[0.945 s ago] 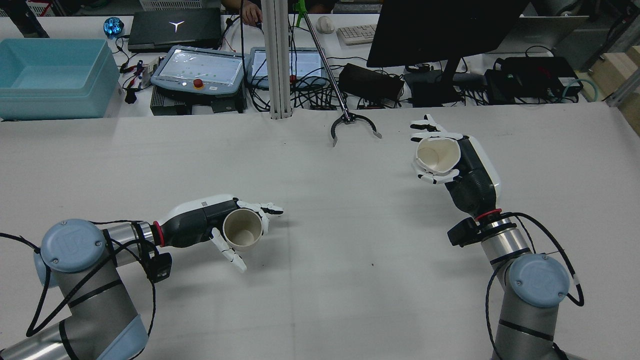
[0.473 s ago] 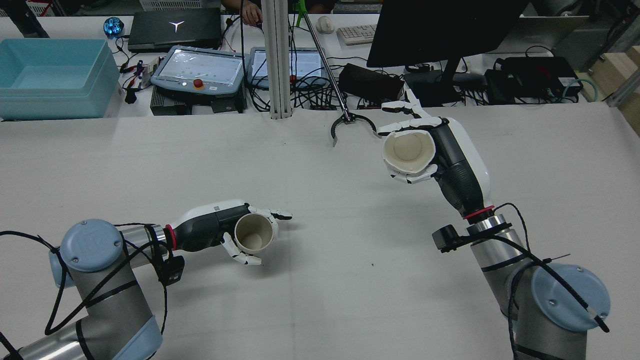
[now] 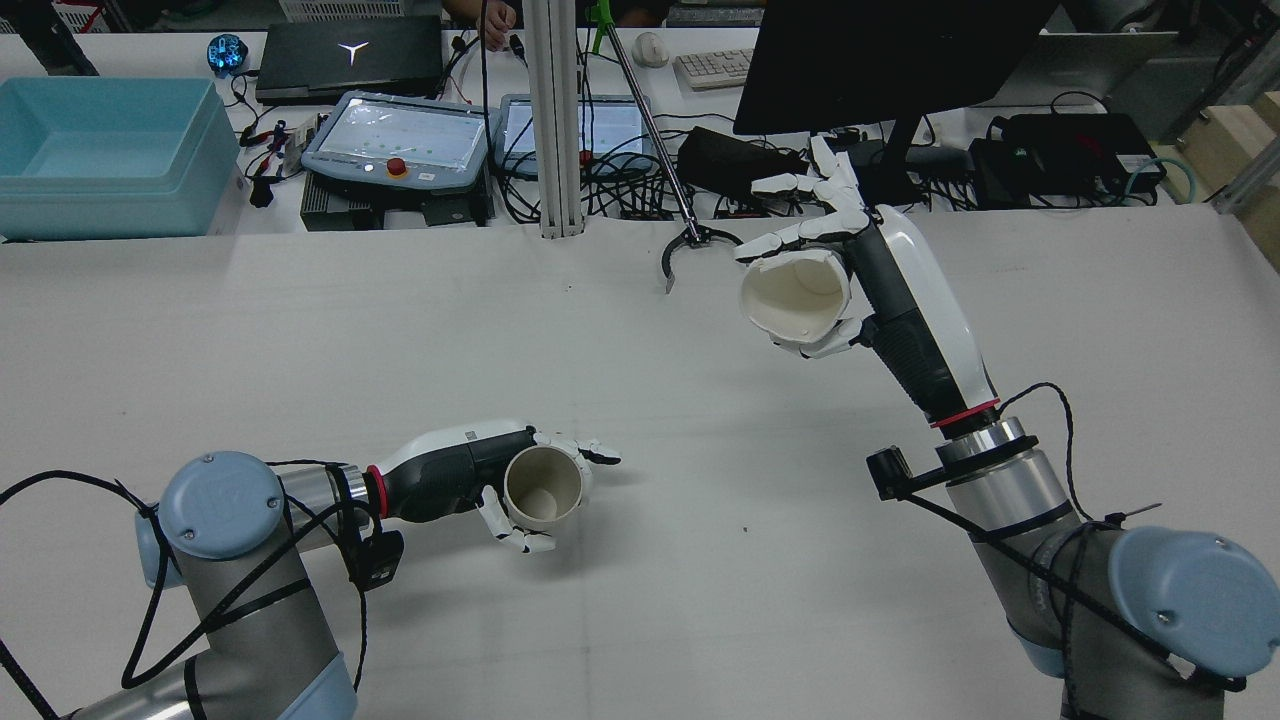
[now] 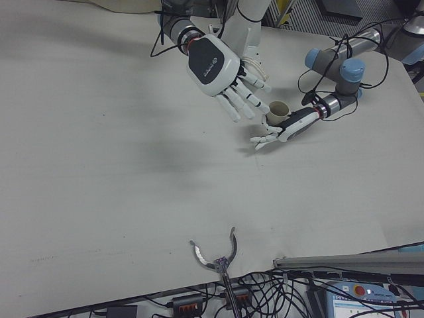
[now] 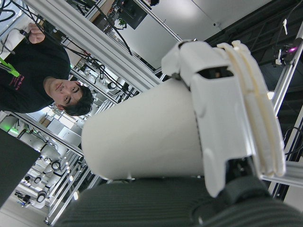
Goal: Pour water
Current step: 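Tilt the white cup in the right hand over the beige cup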
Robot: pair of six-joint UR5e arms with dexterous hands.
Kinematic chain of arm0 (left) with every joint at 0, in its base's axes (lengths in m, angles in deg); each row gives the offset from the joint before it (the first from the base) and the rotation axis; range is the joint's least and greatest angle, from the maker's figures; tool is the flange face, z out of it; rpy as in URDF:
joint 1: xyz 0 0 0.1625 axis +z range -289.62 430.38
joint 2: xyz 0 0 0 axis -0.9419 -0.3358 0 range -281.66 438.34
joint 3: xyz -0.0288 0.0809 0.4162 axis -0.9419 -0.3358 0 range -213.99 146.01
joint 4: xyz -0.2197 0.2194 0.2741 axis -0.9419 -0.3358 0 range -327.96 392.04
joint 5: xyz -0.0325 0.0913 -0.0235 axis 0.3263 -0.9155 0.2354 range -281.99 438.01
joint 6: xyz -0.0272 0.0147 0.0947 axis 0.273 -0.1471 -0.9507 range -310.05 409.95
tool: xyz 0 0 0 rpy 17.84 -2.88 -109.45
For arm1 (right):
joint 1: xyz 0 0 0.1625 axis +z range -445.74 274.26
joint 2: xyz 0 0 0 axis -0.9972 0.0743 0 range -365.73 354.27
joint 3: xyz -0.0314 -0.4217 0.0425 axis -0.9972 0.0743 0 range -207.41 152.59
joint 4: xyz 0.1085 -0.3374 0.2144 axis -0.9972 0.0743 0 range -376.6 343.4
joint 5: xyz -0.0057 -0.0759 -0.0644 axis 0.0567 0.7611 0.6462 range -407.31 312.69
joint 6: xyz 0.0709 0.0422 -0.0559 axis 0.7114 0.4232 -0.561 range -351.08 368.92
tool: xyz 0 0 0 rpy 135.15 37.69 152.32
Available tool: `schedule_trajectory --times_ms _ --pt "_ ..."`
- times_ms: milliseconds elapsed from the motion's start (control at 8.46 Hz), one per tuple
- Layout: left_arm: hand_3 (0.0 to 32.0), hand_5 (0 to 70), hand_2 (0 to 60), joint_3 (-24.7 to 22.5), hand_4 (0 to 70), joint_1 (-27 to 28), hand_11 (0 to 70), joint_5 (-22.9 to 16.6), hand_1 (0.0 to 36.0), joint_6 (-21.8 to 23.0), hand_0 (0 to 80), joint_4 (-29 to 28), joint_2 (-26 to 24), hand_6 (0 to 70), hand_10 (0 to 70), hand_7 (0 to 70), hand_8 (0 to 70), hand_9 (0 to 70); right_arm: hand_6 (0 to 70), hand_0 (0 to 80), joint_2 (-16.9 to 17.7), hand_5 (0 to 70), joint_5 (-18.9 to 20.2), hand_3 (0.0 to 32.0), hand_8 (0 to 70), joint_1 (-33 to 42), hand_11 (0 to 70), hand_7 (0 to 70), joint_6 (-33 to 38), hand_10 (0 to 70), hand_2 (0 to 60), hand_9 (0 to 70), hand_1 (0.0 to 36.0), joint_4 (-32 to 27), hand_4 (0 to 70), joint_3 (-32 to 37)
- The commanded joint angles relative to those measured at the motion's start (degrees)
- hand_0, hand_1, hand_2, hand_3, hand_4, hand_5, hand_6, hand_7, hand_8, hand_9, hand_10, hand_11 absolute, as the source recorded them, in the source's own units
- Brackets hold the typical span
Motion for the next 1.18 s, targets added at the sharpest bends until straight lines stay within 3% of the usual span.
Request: schedule_trajectory --times_ms 0,355,709,945,1064 --pt "0.0 70.0 36.1 0.3 70.0 2.3 14.5 -0.1 36.0 0.0 80.0 0.6 -1.9 11.3 7.5 14.4 5.5 1.5 29.4 80.0 -7.5 11.0 4.4 0.0 5.0 -4.0 0.0 24.3 -24.7 0.0 45.4 3.4 36.0 -0.4 70.0 -0.1" --pt "0.0 70.0 34.3 0.9 70.0 2.2 14.9 -0.1 36.0 0.0 80.0 0.5 -2.0 11.6 7.7 14.4 5.6 1.5 31.3 80.0 -7.2 11.0 7.2 0.0 7.3 -7.4 0.0 24.1 -28.3 0.0 43.4 3.4 35.9 -0.2 70.0 0.5" --pt "0.0 70.0 32.3 1.0 70.0 2.0 15.1 -0.1 36.0 0.0 80.0 0.5 -2.0 11.9 7.8 14.3 5.5 1.5 29.0 80.0 -6.5 10.3 7.7 0.0 6.5 -8.6 0.0 21.7 -33.1 0.0 40.6 2.9 34.7 -0.1 70.0 0.3" --pt "0.0 70.0 33.4 0.8 70.0 1.3 15.1 -0.1 36.0 0.6 80.0 0.6 -1.8 12.1 7.9 14.6 5.6 1.7 28.4 80.0 -5.8 10.2 5.8 0.0 7.1 -6.7 0.0 20.4 -31.2 0.0 40.9 2.7 34.3 -1.7 70.0 -1.4" --pt "0.0 70.0 32.3 0.4 70.0 -1.6 15.1 -0.1 36.0 1.2 80.0 0.4 -1.4 11.8 7.8 14.5 5.5 1.7 27.6 78.8 -4.2 9.5 0.2 0.0 7.0 -3.8 0.0 19.0 -24.6 0.0 41.6 2.4 32.5 -4.8 70.0 -1.4"
